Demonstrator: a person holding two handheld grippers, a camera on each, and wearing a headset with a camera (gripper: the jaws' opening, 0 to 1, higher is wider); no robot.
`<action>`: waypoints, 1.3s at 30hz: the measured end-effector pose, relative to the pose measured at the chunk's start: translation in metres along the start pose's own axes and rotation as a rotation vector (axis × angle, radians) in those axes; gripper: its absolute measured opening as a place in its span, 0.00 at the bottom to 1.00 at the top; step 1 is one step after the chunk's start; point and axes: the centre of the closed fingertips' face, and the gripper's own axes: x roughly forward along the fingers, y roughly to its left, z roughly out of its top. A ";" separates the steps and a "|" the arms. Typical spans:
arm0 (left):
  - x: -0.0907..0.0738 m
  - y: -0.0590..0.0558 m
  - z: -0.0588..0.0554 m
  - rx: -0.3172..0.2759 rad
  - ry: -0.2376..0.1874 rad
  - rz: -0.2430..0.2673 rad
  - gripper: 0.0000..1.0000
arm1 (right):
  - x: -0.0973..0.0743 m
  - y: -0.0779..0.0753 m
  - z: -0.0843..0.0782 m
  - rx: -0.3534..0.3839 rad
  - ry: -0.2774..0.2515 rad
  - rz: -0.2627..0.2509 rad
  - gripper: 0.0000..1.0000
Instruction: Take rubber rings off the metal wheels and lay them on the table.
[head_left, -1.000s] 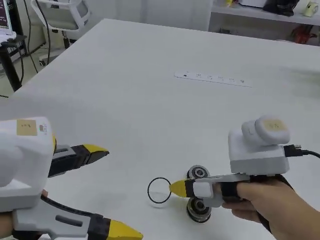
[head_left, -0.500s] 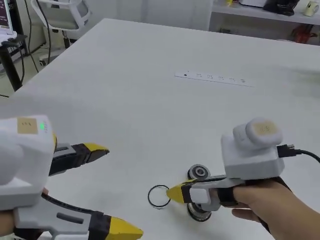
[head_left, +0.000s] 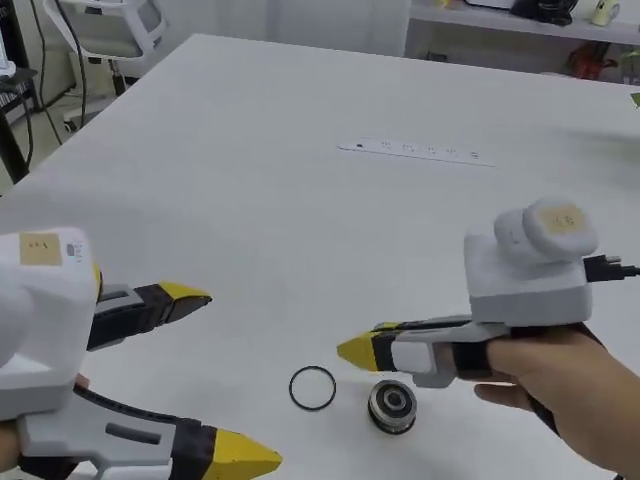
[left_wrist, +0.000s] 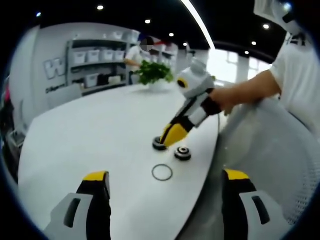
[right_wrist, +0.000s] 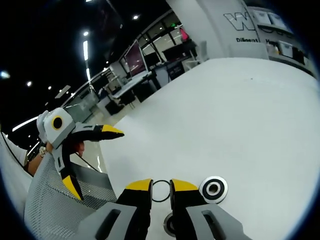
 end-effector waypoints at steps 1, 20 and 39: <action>0.000 -0.001 0.000 0.002 0.001 -0.002 0.94 | -0.002 0.000 0.004 -0.003 -0.010 0.000 0.11; -0.006 -0.006 0.023 0.106 -0.031 -0.018 0.95 | -0.056 -0.006 0.015 -0.086 -0.157 0.010 0.21; 0.021 -0.001 0.091 0.294 -0.037 -0.040 0.85 | -0.055 -0.019 -0.003 -0.093 -0.067 0.008 0.31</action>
